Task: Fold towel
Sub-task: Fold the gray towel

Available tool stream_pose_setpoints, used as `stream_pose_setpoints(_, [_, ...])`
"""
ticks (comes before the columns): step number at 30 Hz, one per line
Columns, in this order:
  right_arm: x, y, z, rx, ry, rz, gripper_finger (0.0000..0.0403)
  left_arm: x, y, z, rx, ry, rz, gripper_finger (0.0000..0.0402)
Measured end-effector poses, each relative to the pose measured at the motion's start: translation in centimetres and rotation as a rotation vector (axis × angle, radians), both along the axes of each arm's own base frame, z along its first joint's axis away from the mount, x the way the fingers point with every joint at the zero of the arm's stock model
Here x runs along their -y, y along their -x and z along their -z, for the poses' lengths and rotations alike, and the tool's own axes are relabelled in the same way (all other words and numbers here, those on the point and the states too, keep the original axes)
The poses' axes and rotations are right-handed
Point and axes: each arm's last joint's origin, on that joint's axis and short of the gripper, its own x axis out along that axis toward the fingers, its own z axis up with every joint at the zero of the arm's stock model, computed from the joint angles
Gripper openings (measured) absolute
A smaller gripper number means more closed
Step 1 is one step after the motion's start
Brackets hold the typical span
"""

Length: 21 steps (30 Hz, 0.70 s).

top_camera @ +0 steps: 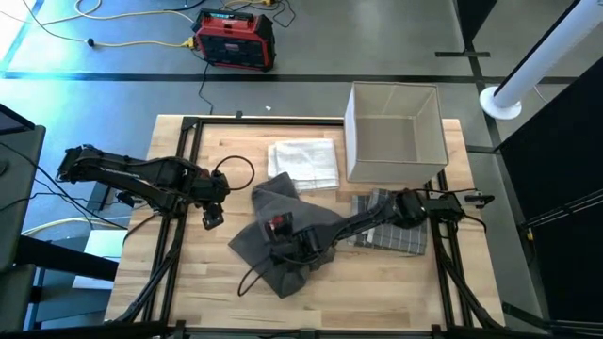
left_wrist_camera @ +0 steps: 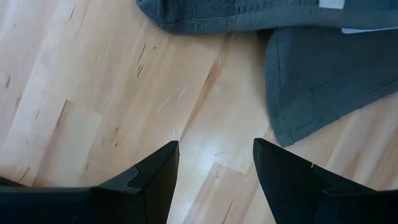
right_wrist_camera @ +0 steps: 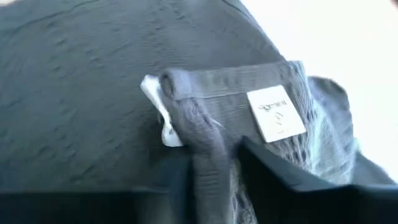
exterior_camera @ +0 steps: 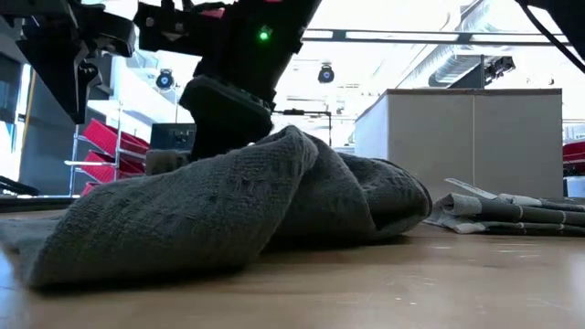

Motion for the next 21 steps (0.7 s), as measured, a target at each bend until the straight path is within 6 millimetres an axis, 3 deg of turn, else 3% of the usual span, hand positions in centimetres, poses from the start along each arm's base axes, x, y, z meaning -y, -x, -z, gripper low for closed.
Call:
stream_pose_setpoints(7, [1.0, 1.5, -5.6, 0.095, -0.166, 0.158, 0.0002, -0.1, 0.0, 0.0, 0.005, -0.032, -0.009, 0.02])
stream_pose_setpoints(14, [1.0, 6.3, -12.5, 0.152, -0.343, 0.427, 0.0, 0.2, -0.8, -0.3, 0.088, -0.061, 0.051, 0.02])
stream_pose_setpoints(21, [-1.3, 10.6, -15.2, 0.15, -0.368, 0.564, 0.0, 1.7, -3.2, -0.6, 0.376, -0.186, 0.277, 0.02])
